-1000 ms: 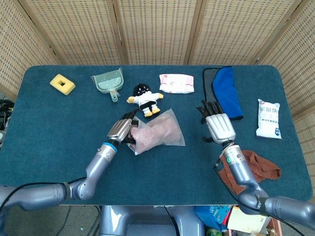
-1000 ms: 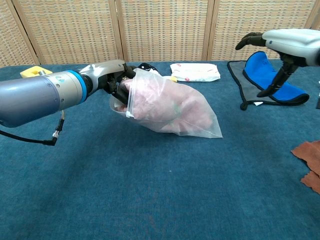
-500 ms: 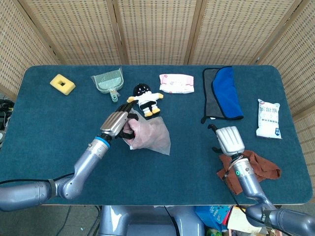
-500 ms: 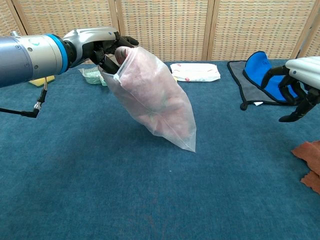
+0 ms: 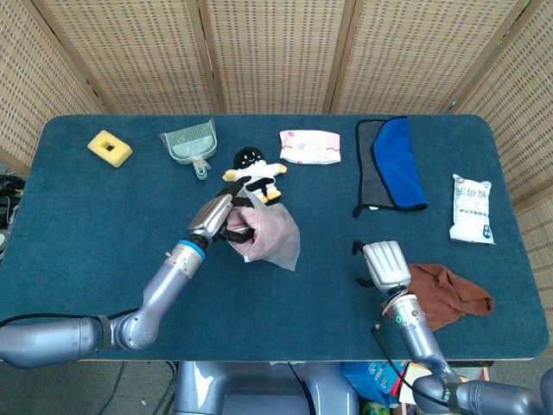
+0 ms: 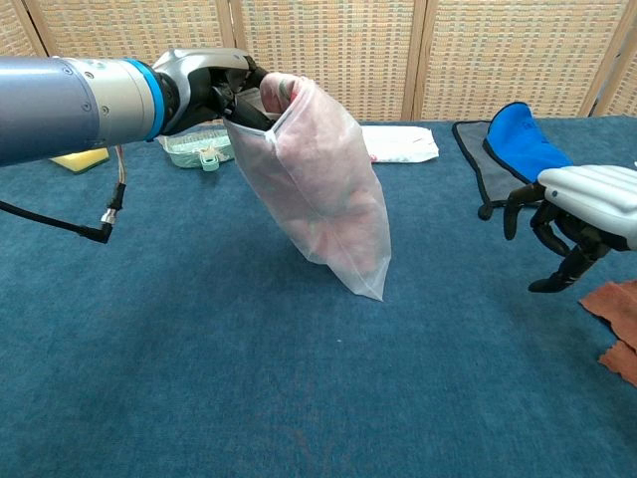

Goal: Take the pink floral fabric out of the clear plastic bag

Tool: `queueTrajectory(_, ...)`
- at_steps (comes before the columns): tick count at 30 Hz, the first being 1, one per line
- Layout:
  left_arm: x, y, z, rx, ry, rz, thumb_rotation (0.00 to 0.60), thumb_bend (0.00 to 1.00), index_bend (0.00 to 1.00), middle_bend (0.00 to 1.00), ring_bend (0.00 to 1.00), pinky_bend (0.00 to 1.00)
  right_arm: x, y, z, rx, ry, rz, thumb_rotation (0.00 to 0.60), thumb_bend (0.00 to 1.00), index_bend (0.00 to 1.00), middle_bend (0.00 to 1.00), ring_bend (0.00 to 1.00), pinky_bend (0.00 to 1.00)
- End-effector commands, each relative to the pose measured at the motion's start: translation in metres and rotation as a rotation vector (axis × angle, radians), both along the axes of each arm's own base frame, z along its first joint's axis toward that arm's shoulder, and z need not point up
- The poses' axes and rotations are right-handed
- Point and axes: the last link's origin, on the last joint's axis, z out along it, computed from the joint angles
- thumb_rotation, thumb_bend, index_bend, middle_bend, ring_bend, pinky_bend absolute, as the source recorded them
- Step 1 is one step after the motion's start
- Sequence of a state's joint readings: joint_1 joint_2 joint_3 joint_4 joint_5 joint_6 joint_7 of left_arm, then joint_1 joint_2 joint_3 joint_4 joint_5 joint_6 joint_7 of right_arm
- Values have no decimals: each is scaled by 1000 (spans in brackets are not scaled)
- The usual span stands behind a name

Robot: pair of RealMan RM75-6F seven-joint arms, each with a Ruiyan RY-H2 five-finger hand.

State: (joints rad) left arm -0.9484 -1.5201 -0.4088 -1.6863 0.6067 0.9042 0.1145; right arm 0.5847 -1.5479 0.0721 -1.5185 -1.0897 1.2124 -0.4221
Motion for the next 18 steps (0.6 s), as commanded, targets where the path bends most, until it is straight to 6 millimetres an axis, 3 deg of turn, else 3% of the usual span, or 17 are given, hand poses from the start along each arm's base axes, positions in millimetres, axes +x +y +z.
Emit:
queueTrajectory(1, 11, -2, -3, -16, -80, 47, 600, 505, 743, 0, 0, 0, 10, -3, -7, 1, -32, -32, 600, 26, 439, 783, 806, 1000)
queueTrajectory(18, 50, -6, 12, -26, -278, 251, 600, 590, 755, 0, 0, 0, 29, -22, -34, -36, -158, -230, 600, 27, 439, 783, 806, 1000)
